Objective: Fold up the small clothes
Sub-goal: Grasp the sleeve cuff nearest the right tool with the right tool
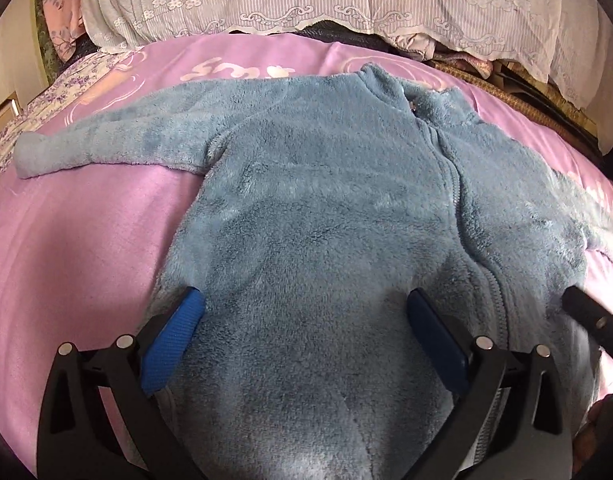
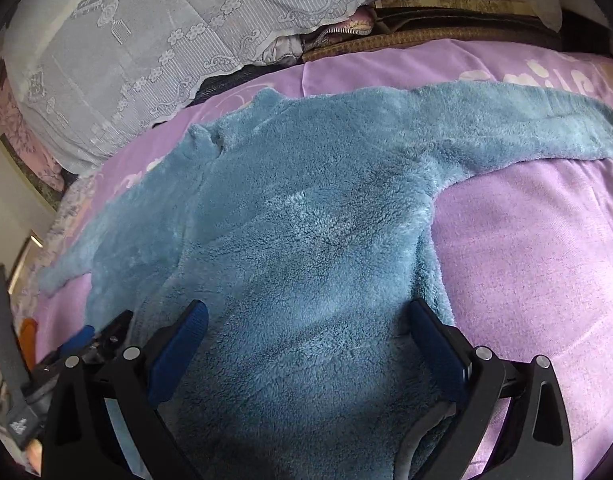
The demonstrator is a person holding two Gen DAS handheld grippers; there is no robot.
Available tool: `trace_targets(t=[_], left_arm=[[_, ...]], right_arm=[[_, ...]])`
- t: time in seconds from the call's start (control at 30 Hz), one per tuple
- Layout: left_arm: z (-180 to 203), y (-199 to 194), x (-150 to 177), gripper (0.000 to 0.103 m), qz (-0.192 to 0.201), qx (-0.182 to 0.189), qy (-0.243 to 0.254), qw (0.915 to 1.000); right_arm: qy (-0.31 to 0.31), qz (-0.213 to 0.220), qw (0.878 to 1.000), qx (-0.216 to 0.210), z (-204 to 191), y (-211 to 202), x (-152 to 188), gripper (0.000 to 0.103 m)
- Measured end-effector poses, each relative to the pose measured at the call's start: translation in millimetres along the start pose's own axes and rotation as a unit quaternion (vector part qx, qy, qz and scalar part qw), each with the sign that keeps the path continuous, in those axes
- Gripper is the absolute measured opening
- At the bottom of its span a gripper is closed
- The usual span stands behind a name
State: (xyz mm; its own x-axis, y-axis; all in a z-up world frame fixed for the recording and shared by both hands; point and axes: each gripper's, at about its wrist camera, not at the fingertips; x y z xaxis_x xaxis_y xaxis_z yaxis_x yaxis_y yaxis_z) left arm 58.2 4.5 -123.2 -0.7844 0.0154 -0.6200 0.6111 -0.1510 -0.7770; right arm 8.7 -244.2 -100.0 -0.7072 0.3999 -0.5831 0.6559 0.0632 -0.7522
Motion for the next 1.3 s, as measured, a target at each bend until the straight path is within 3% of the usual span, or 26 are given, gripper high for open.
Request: trace_targets(t=[0.07,0.1,0.17,0.27,0.37,0.47,0.53,0.6,0.7,0.83,0.93,0.97,1.0,1.07,1.17,1.3], left_arm=[[0.2,-8.9,2.2,0.099,0.003,-0.003,0.010,0.9999],[-2.4,-14.1,3.5,0.099,0.004,-0.003,0.007,1.0000],[-9.8,-23.1,5.7,0.099,0.003,0.001,-0.003,1.0000],[-25.3,-32.6,4.0,0.099,0.027,0.014,-0.027,0.9992],[-39.2,-27.5,-6.9,0.099,0.048,0.017,-0.050,0.9974],[-54.9,-23.1,-13.5,0.099,0.052,0.056,-0.094,0.9926],[-57.8,-10.7,-11.1,0.099,0.041,0.074,-0.113,0.9900],[-51.6,9.0,-12.2,0.099,0.003,0.068,-0.107,0.9919],[-42.6,7.7,-14.6,0.099,0.029,0.070,-0.094,0.9927],[-40.3,14.0,-17.8,0.099,0.024,0.073,-0.099,0.9922],[-40.3,18.2,-18.9,0.099,0.018,0.071,-0.101,0.9922],[-40.9,18.0,-18.5,0.099,0.018,0.070,-0.099,0.9925],[-40.9,17.8,-18.7,0.099,0.017,0.070,-0.098,0.9926],[-40.9,17.5,-18.1,0.099,0.017,0.069,-0.097,0.9928],[-39.9,17.3,-17.8,0.099,0.013,0.065,-0.094,0.9933],[-34.8,17.1,-18.4,0.099,0.007,0.051,-0.080,0.9955]], right_arm=[[0.075,0.012,0.996,-0.049,31.4,-16.2,-14.2,0.098],[0.116,0.018,0.992,-0.050,51.8,-24.0,-22.5,0.098],[0.182,0.044,0.982,-0.030,100.3,-37.8,-38.4,0.096],[0.274,0.095,0.957,0.011,181.5,-47.2,-52.9,0.090],[0.324,0.130,0.936,0.036,241.6,-42.0,-60.0,0.080],[0.362,0.166,0.917,0.014,275.1,-33.1,-56.7,0.069],[0.374,0.184,0.909,0.002,282.9,-28.0,-59.4,0.068],[0.371,0.195,0.908,0.004,287.8,-21.8,-65.2,0.067],[0.349,0.203,0.914,0.030,294.5,-9.8,-79.2,0.059],[0.343,0.204,0.916,0.044,302.2,-2.3,-94.4,0.058],[0.347,0.196,0.916,0.045,309.6,5.4,-103.7,0.033],[0.361,0.194,0.912,0.033,316.4,8.8,-104.0,0.014],[0.380,0.192,0.905,0.016,324.2,11.6,-101.1,0.008],[0.401,0.203,0.893,-0.011,330.6,10.4,-95.3,0.008],[0.361,0.225,0.905,0.007,310.3,-3.2,-101.8,0.008],[0.296,0.254,0.921,0.000,261.7,-30.7,-109.3,0.008]])
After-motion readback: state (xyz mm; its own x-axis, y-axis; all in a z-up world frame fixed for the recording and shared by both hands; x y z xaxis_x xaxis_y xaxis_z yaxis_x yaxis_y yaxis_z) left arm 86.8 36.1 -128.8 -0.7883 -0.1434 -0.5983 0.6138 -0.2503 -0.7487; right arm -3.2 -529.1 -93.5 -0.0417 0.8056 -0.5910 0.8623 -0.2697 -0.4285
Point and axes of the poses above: each gripper's, at about its wrist camera, not at the fingertips, and y roughly the way its jaws point, z to its right, x to its underside, and after that the axes turned 5 degrees about x, right-handed
